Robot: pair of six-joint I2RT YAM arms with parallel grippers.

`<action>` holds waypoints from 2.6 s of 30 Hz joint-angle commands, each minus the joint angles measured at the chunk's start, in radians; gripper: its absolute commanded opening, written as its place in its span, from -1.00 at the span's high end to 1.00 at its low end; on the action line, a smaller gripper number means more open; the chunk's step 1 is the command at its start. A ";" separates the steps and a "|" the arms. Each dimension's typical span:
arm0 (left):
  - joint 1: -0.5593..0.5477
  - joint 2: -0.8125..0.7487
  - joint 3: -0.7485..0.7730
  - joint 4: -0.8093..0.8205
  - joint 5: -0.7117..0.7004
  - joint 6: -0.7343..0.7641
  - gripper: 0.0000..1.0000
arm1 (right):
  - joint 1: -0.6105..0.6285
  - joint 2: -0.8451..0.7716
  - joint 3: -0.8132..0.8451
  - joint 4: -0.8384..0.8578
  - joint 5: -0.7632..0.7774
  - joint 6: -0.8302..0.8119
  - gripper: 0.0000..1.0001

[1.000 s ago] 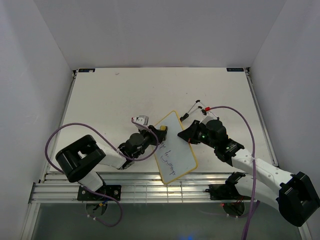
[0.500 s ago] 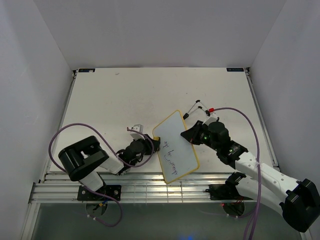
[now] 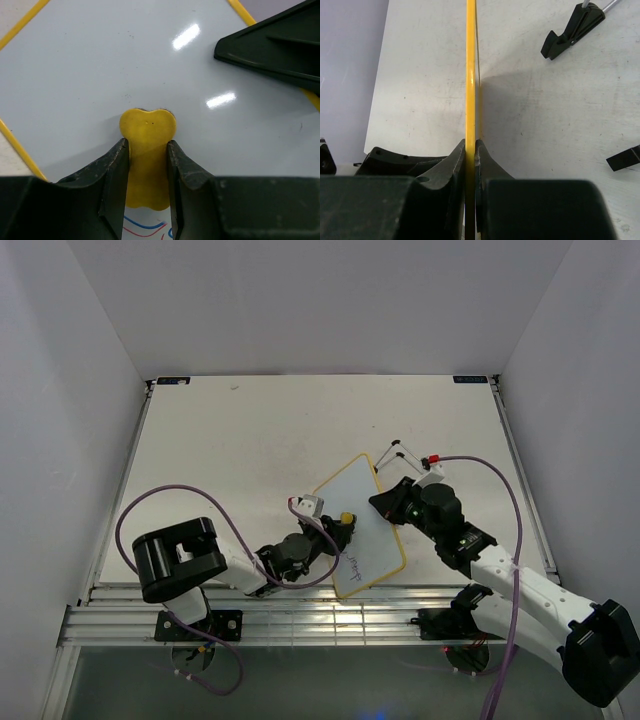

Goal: Erase the whiteboard

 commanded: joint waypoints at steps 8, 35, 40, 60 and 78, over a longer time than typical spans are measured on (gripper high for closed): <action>-0.021 0.056 0.041 -0.120 0.146 -0.039 0.80 | 0.046 -0.042 -0.017 0.133 -0.163 0.065 0.85; -0.134 0.000 -0.029 0.000 0.135 0.222 0.81 | 0.046 -0.029 -0.052 0.137 -0.020 0.113 0.85; -0.172 -0.002 -0.028 -0.004 0.141 0.240 0.81 | 0.046 -0.044 -0.048 0.131 -0.031 0.110 0.85; 0.021 -0.031 -0.150 -0.198 -0.008 -0.072 0.81 | 0.046 -0.114 -0.104 0.137 0.052 0.141 0.85; -0.315 0.061 0.019 -0.015 0.015 0.109 0.83 | 0.046 -0.131 -0.103 0.110 0.133 0.190 0.85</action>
